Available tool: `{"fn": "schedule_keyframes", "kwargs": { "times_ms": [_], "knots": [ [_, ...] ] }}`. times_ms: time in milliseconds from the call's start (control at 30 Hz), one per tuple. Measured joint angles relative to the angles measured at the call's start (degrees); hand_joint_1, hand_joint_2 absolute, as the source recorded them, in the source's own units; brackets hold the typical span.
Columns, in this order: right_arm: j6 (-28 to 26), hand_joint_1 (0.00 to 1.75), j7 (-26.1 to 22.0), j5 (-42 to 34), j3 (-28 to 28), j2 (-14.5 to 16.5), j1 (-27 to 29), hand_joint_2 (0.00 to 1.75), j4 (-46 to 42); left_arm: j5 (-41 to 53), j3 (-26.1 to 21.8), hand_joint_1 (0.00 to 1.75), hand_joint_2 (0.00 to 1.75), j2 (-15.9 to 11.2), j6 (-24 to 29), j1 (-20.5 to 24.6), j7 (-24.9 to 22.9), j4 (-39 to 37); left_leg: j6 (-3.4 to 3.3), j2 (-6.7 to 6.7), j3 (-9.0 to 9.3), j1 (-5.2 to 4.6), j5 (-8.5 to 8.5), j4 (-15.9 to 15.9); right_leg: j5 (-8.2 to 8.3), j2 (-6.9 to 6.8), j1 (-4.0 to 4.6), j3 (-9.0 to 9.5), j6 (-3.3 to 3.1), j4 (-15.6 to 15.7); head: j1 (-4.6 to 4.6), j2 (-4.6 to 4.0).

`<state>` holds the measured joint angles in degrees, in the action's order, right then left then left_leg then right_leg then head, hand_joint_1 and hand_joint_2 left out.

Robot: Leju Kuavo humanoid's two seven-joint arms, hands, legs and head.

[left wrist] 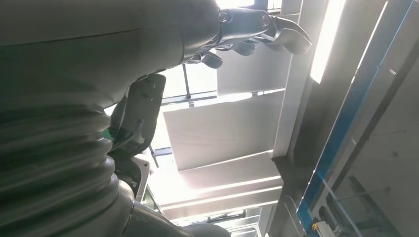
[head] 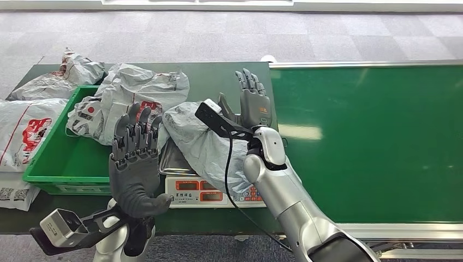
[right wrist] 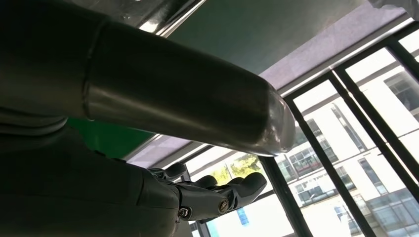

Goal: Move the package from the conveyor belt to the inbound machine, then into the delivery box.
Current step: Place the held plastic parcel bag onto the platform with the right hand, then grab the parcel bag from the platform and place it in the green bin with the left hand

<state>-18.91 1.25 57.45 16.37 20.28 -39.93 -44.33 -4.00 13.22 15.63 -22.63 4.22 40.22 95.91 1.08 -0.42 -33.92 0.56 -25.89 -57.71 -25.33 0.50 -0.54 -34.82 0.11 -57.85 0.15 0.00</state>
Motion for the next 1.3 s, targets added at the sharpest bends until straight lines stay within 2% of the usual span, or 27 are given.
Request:
{"fn": "schedule_keyframes", "kwargs": {
  "times_ms": [67, 133, 200, 300, 367, 467, 533, 633, 767, 867, 967, 1100, 1200, 1300],
  "knots": [
    [-1.52, 0.00, -0.68, 0.21, -0.16, 0.00, 0.04, 0.00, 0.00, 0.01, 0.00, 0.00, 1.75, 0.00, -0.04, 0.00, 0.00, 0.00, 0.00, 0.00, 0.00, 0.00, 0.00, 0.00, 0.00, 0.00, 0.00, 0.00, 0.00, 0.00, 0.00, 0.00],
    [-6.68, 0.00, -3.75, -0.05, -0.57, 0.00, 0.54, 0.87, -0.69, 0.15, 0.00, 0.00, 1.75, 0.00, 0.02, 0.00, -0.01, -0.03, 0.00, -0.01, 0.01, 0.00, 0.00, -0.01, 0.00, 0.01, 0.00, -0.01, 0.00, 0.00, 0.00, 0.00],
    [-14.46, 0.00, -11.28, -1.55, -1.51, 0.00, 2.50, 1.75, -4.43, 1.05, 0.00, 0.00, 1.75, 0.01, 0.72, 0.04, -0.39, -0.24, 0.00, -0.04, 0.02, 0.00, 0.00, -0.02, 0.00, 0.01, 0.00, -0.02, 0.00, 0.00, -0.01, 0.00],
    [-20.77, 0.00, -25.85, -5.55, -4.71, 0.12, 8.13, 1.75, -18.56, 5.70, 0.00, 0.00, 1.75, 0.02, 5.29, 0.79, -2.52, -1.97, -0.02, -0.18, -0.03, -0.01, -0.02, -0.03, -0.03, -0.09, -0.01, -0.02, 0.03, 0.01, -0.02, 0.00],
    [-21.34, 0.00, -31.58, -8.32, -7.00, 0.22, 11.79, 1.75, -29.28, 13.10, 0.01, 0.00, 1.75, -0.04, 12.14, 2.22, -4.98, -4.89, -0.04, -0.27, -0.05, -0.02, -0.04, -0.03, -0.07, -0.18, -0.03, -0.03, 0.05, 0.02, -0.01, 0.00],
    [-21.43, 0.00, -36.62, -13.22, -9.12, 0.31, 16.76, 1.75, -43.19, 32.08, 0.27, 0.00, 1.75, -0.43, 27.50, 6.66, -11.62, -13.21, -0.05, -0.31, -0.06, -0.05, -0.04, -0.03, -0.08, -0.24, -0.06, -0.02, 0.06, 0.03, 0.00, 0.00],
    [-21.41, 0.00, -38.15, -15.65, -9.63, 0.37, 19.23, 1.75, -50.04, 44.17, 0.89, 0.00, 1.75, -0.76, 35.80, 10.77, -16.16, -20.58, -0.05, -0.25, -0.04, -0.06, -0.04, -0.03, -0.03, -0.20, -0.07, -0.03, 0.07, 0.03, -0.01, 0.00],
    [-21.31, 0.00, -38.67, -17.82, -9.93, 0.39, 21.35, 1.75, -56.35, 55.24, 2.31, 0.00, 1.75, -0.96, 40.81, 17.67, -21.12, -31.93, -0.05, -0.17, -0.02, -0.06, 0.03, -0.03, 0.08, -0.13, -0.08, -0.02, 0.08, 0.03, -0.01, 0.00],
    [-21.25, 0.00, -40.51, -21.54, -10.64, 0.34, 22.23, 1.75, -60.85, 63.51, 4.08, 0.00, 1.75, -1.20, 42.49, 25.49, -25.62, -45.57, -0.02, -0.08, -0.01, -0.06, 0.10, -0.03, 0.17, -0.04, -0.07, -0.02, 0.07, 0.03, 0.00, 0.00],
    [-21.24, 0.00, -41.11, -22.82, -10.86, 0.31, 22.51, 1.75, -62.66, 67.60, 5.29, 0.00, 1.75, -1.38, 43.18, 29.11, -27.57, -52.81, -0.01, -0.06, 0.00, -0.06, 0.12, -0.03, 0.18, 0.00, -0.07, -0.03, 0.07, 0.02, 0.00, 0.00],
    [-21.22, 0.00, -41.22, -23.40, -10.86, 0.29, 22.66, 1.75, -63.52, 73.24, 7.01, 0.00, 1.75, -1.47, 42.59, 31.32, -30.35, -57.56, 0.00, -0.06, -0.01, -0.05, 0.12, -0.03, 0.18, 0.00, -0.06, -0.04, 0.07, 0.02, 0.00, 0.00],
    [-21.16, 0.00, -41.23, -23.94, -10.83, 0.28, 22.71, 1.75, -63.71, 81.48, 10.44, 0.00, 1.75, -1.54, 38.30, 34.20, -33.74, -62.51, 0.00, -0.07, -0.04, -0.05, 0.12, -0.03, 0.16, -0.01, -0.06, -0.03, 0.07, 0.02, -0.01, 0.00],
    [-21.07, 0.00, -41.24, -24.08, -10.79, 0.28, 22.70, 1.75, -63.71, 85.02, 13.11, 0.00, 1.75, -1.55, 34.46, 36.72, -34.22, -65.38, -0.01, -0.10, -0.03, -0.05, 0.11, -0.02, 0.16, -0.05, -0.07, 0.02, 0.07, 0.02, -0.01, 0.00],
    [-21.06, 0.00, -41.25, -24.11, -10.79, 0.28, 22.70, 1.75, -63.71, 85.57, 13.97, 0.00, 1.75, -1.55, 33.54, 37.63, -34.21, -66.23, -0.01, -0.11, -0.01, -0.05, 0.11, -0.02, 0.15, -0.06, -0.07, 0.05, 0.08, 0.02, 0.00, 0.00]
  ]
}}
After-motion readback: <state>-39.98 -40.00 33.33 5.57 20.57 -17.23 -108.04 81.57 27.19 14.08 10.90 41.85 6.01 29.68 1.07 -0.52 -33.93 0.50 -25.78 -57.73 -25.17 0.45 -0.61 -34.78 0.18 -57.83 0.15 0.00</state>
